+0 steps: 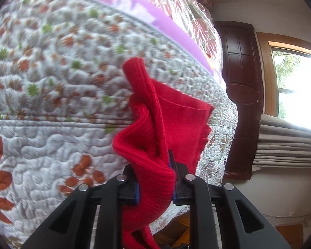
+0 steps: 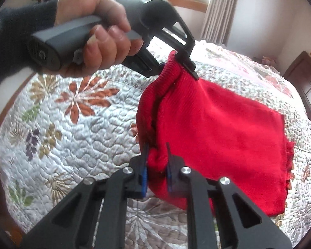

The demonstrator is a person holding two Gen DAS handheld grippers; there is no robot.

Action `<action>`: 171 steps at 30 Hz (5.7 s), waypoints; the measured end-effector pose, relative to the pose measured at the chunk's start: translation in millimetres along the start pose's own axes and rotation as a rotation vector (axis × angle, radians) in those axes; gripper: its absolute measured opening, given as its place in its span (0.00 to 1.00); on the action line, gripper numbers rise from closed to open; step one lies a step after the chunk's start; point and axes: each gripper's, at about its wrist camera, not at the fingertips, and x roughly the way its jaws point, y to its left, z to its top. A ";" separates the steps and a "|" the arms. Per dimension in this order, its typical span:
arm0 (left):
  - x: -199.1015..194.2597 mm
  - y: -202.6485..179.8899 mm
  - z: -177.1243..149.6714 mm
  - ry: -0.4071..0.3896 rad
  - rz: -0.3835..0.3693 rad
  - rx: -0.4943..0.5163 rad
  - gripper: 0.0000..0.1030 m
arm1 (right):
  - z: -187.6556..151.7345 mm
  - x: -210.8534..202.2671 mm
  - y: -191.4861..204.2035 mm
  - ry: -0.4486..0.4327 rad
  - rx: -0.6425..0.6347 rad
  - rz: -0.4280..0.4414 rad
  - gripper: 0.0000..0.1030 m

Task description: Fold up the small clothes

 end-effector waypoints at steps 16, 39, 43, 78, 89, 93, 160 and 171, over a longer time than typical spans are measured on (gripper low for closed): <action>6.0 -119.2 -14.5 -0.031 0.081 0.055 0.19 | 18.5 -77.8 -71.6 -0.099 0.138 -0.005 0.12; 77.8 -201.5 -17.3 -0.011 0.252 0.090 0.19 | -16.7 -112.2 -184.3 -0.112 0.333 0.028 0.11; 102.2 -212.1 -17.6 0.001 0.321 0.099 0.19 | -31.1 -107.2 -202.5 -0.095 0.375 0.040 0.11; 264.0 -259.7 -24.0 -0.035 0.811 0.103 0.19 | -134.1 -55.0 -326.1 0.033 0.677 0.203 0.11; 288.9 -260.0 -28.1 -0.041 0.872 0.103 0.19 | -150.4 -52.8 -341.3 0.053 0.709 0.227 0.10; 296.0 -259.5 -22.1 -0.048 0.879 0.092 0.20 | -156.1 -43.6 -349.7 0.065 0.733 0.256 0.10; 206.0 -155.2 -102.4 -0.148 0.381 0.337 0.60 | -122.1 80.7 -424.2 0.280 0.743 0.445 0.08; 199.6 -157.5 -111.2 -0.149 0.375 0.351 0.60 | -112.8 19.0 -392.5 0.301 0.672 0.406 0.55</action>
